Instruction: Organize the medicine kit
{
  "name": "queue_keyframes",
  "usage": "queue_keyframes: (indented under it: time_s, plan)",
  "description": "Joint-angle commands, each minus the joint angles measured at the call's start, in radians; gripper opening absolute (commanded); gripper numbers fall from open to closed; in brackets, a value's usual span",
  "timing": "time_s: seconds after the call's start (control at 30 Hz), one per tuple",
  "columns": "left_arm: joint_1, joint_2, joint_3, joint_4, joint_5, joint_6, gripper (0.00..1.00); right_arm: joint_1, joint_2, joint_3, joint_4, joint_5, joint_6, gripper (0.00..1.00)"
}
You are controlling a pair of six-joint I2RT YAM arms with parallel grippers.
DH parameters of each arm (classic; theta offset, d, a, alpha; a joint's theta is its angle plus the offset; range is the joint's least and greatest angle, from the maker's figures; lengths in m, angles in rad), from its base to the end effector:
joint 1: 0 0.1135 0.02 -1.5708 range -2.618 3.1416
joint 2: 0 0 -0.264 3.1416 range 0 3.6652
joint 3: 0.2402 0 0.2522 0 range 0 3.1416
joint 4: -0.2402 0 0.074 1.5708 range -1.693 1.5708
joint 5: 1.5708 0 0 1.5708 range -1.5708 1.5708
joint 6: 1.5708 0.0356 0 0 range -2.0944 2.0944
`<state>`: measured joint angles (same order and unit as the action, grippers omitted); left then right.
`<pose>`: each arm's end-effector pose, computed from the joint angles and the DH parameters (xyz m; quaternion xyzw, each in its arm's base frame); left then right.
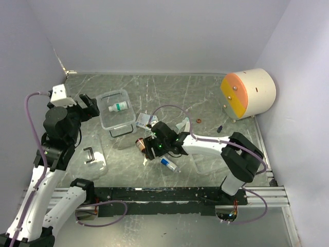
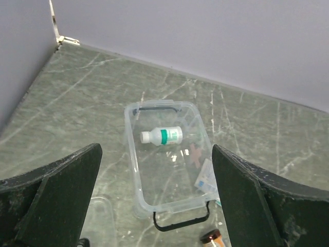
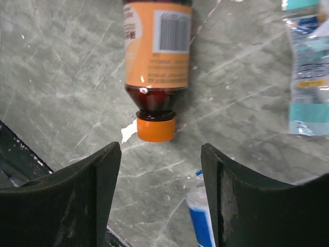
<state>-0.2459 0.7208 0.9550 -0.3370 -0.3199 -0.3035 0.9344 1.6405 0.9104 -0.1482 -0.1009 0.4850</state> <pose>0.1514 -0.0264 0.3919 -0.1277 0.7296 -0.0656 0.6686 0.1937 0.2682 0.1740 -0.2260 0.9120 0.2568 0.2262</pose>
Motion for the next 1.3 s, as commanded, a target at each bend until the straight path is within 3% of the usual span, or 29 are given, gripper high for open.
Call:
queue_keyframes:
  time_s: [0.0,0.43,0.7,0.87,1.03,1.27]
  plan:
    - [-0.001,-0.036,-0.011,0.015,0.041,-0.138,0.99,0.041,0.035,0.017,0.022,0.068,-0.002,0.62]
    - [-0.001,0.001,-0.025,-0.026,0.302,-0.140,0.96,0.057,0.136,0.067,0.088,0.128,0.028,0.50]
    - [-0.001,0.005,-0.044,-0.057,0.341,-0.163,0.94,0.057,0.143,0.063,0.106,0.119,0.003,0.24]
    - [-0.001,-0.072,-0.113,0.002,0.491,-0.172,0.96,0.055,0.043,-0.054,0.238,0.112,-0.005,0.18]
    - [-0.001,-0.078,-0.157,0.024,0.540,-0.221,0.92,0.056,-0.156,-0.207,0.448,0.107,0.022,0.17]
    - [-0.001,-0.117,-0.243,0.248,0.614,-0.354,0.93,0.058,-0.395,-0.274,0.548,0.196,0.055,0.16]
